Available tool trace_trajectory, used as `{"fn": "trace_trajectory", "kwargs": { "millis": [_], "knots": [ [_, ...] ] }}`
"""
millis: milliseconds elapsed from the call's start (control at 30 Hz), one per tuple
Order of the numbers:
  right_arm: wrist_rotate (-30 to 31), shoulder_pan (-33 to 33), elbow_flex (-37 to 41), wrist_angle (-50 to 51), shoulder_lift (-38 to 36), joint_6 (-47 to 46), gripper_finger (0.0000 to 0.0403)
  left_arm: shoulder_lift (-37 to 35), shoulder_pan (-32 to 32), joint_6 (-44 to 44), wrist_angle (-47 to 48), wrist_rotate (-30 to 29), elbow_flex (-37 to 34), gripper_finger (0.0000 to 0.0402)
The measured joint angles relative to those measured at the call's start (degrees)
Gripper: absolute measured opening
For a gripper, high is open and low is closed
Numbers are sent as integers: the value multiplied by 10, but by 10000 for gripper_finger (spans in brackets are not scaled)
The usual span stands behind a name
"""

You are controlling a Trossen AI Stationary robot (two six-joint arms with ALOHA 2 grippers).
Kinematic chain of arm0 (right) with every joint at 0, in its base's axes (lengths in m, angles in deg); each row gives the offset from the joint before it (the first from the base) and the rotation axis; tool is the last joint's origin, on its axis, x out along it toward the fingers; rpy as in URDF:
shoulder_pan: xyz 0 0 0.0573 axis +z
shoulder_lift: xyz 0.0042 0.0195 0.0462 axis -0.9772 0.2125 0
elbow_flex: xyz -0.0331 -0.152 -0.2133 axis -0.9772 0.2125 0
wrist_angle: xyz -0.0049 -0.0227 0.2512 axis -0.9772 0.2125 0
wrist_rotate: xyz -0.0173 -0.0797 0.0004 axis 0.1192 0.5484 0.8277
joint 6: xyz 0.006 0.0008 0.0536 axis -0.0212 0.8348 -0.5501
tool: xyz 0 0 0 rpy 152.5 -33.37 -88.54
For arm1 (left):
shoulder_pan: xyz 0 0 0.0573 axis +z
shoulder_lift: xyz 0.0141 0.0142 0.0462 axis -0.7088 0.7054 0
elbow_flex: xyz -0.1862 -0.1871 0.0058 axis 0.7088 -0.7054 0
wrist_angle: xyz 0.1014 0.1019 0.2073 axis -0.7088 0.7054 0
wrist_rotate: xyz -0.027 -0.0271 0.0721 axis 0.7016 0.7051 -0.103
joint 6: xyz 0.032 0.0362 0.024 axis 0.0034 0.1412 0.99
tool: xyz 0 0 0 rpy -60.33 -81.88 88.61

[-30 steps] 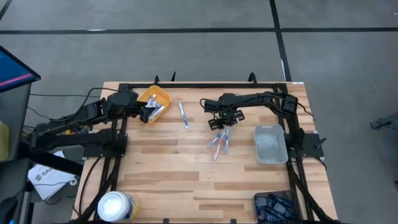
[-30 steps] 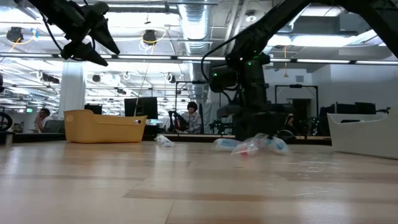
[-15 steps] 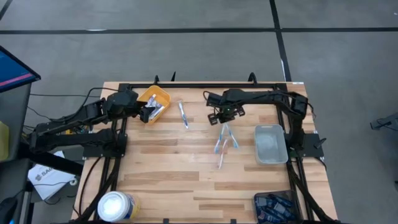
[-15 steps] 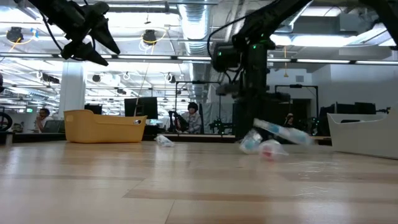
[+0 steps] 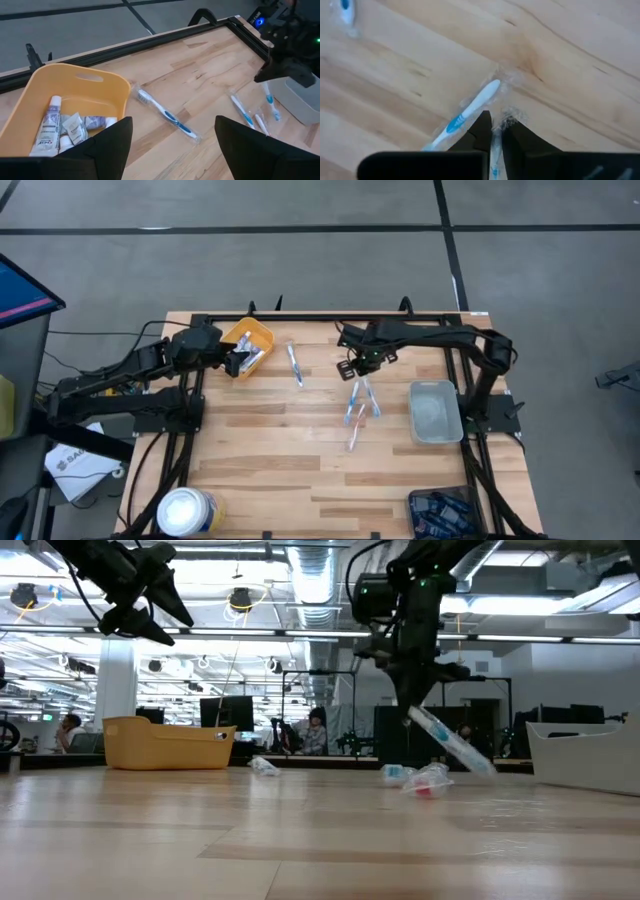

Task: Pick & Place Travel size toiletries
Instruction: Put the blue toothbrush into the gray bin

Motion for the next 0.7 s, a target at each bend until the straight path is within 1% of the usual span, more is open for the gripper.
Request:
{"fn": "trace_trajectory", "kwargs": {
  "millis": [100,200,267,367,433,567,600,700],
  "knots": [
    [1,11,0,4,-26,2,12,0,0,0,-1,0,0,278],
    [4,27,0,21,-79,18,12,0,0,0,-2,0,0,278],
    [21,42,0,52,-120,11,12,0,0,0,-2,0,0,278],
    [62,62,-1,123,-182,-31,12,0,0,0,-4,1,0,278],
    [83,73,-1,189,-219,-70,12,0,0,0,-4,2,0,278],
    [111,96,12,324,-267,-158,12,0,0,0,-4,2,0,278],
    [118,103,24,337,-276,-178,12,0,0,0,-4,2,0,278],
    [122,120,81,312,-306,-204,12,0,0,0,-4,2,0,278]
  ]
}}
